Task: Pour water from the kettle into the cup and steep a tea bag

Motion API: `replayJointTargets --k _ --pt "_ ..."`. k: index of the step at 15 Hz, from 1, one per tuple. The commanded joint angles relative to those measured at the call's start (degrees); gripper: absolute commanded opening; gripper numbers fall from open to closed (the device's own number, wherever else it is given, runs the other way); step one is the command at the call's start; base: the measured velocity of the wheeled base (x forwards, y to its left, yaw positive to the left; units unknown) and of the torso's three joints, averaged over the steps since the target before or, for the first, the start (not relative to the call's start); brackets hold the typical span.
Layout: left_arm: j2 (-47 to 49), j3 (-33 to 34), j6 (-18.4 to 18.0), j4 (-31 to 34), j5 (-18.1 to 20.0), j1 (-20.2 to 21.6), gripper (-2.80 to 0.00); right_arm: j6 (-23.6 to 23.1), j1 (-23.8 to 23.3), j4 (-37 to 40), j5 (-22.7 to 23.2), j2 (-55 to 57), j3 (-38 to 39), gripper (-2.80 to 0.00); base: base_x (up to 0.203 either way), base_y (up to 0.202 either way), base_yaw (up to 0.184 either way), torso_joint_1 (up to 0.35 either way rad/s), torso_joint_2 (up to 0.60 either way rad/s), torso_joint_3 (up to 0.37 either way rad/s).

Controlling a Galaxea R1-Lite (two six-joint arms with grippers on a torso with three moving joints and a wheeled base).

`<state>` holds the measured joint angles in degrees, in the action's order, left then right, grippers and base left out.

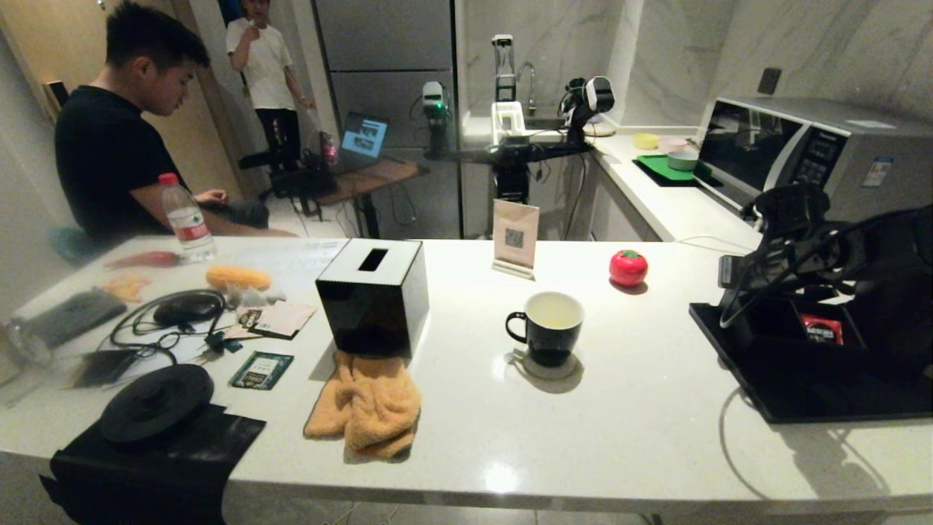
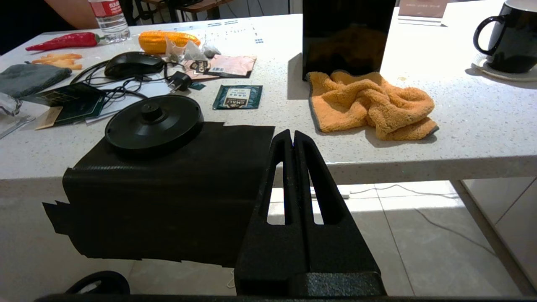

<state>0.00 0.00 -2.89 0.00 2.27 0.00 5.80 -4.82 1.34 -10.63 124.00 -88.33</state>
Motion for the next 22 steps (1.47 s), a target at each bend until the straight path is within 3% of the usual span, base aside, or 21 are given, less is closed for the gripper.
replayJointTargets --k 1,7,15,22 --pt "0.0 0.0 0.0 0.0 0.0 0.0 -2.80 0.0 0.2 0.2 -0.4 -0.2 0.1 -2.80 0.000 0.000 0.000 0.000 0.00 0.000" --pt "0.0 0.0 0.0 0.0 0.0 0.0 -2.80 0.1 0.2 0.1 -0.6 -1.2 0.1 -2.80 0.000 0.000 0.000 0.000 0.00 0.000" --pt "0.0 0.0 0.0 0.0 0.0 0.0 -2.80 0.6 1.3 -0.7 -6.4 -1.7 0.6 -2.80 0.000 0.000 0.000 0.000 0.00 0.000" --pt "0.0 0.0 0.0 0.0 0.0 0.1 -2.80 -1.7 1.4 -7.1 -8.1 -2.4 4.7 -2.80 0.000 0.000 0.000 0.000 0.00 0.000"
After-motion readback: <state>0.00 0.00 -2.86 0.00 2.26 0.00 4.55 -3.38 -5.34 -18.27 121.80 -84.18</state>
